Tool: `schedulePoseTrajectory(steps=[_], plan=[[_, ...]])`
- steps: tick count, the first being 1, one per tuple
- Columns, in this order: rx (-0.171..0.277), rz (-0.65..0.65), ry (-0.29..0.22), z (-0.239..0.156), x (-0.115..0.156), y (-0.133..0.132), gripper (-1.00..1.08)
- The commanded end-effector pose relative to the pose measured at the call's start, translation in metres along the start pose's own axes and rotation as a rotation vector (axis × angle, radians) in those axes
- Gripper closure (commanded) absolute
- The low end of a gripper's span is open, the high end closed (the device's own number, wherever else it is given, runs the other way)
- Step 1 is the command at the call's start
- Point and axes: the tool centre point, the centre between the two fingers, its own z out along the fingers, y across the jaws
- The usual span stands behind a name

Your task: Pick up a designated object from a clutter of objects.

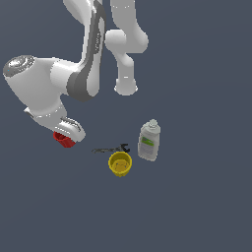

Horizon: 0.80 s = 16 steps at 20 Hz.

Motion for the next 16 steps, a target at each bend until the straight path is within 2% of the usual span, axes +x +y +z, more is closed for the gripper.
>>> schedulePoseTrajectory(steps=[1, 10, 16], plan=[[-0.001, 0.001, 0.002, -0.032, -0.002, 0.002, 1.08], [-0.001, 0.001, 0.002, -0.136, -0.006, 0.007, 1.08], [-0.002, 0.001, 0.002, -0.189, -0.007, 0.008, 1.08]])
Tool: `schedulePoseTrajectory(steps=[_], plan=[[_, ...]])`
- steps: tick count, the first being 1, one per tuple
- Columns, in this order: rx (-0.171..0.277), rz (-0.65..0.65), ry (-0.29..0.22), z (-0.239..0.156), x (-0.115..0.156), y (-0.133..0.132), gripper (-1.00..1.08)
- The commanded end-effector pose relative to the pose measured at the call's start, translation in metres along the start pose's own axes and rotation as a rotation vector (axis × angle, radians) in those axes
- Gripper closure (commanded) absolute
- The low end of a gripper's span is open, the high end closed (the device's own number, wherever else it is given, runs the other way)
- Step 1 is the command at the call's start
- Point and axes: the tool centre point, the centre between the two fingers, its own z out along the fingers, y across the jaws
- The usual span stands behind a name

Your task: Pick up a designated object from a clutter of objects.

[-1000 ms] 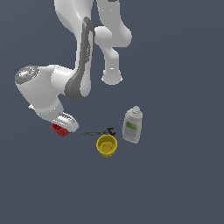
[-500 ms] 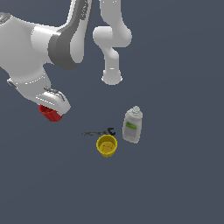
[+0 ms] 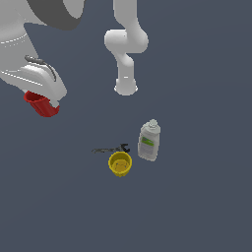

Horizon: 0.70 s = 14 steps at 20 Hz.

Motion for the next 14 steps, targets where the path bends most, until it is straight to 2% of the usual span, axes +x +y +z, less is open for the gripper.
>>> schedulePoseTrajectory(steps=[1, 7, 14], plan=[[0.000, 0.000, 0.000, -0.020, 0.000, 0.001, 1.08], [0.000, -0.001, 0.000, -0.049, 0.000, 0.001, 1.08], [0.001, -0.002, 0.000, -0.060, 0.002, 0.001, 1.08]])
